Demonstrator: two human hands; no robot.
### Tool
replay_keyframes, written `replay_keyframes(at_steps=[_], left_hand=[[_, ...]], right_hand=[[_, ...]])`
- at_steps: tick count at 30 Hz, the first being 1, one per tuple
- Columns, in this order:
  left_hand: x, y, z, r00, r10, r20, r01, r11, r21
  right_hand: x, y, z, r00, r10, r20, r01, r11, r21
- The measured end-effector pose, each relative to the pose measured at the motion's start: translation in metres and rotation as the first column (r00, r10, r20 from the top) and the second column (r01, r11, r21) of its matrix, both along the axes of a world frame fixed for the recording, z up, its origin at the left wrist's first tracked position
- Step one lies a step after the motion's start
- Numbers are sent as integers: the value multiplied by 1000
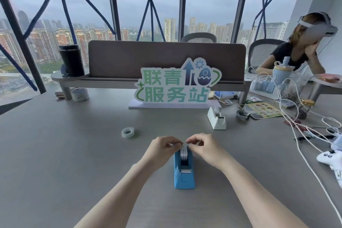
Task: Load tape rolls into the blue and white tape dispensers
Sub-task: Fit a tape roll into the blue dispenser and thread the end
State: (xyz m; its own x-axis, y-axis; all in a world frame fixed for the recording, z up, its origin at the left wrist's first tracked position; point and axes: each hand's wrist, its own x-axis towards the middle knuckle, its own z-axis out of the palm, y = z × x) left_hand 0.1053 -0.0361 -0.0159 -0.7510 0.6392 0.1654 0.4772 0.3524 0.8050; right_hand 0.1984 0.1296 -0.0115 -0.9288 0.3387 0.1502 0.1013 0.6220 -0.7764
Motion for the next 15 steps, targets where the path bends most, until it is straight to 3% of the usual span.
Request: replay_keyframes(at_steps=[8,15], left_hand=[[-2,2,-1,1000,-10,0,10,1000,-26],[-3,1,-3,996,-20,82,16,999,41]], right_hand=[[6,-3,-2,1000,17,-18,-15,996,83],[2,-6,6,1000,10,13,-11,994,112]])
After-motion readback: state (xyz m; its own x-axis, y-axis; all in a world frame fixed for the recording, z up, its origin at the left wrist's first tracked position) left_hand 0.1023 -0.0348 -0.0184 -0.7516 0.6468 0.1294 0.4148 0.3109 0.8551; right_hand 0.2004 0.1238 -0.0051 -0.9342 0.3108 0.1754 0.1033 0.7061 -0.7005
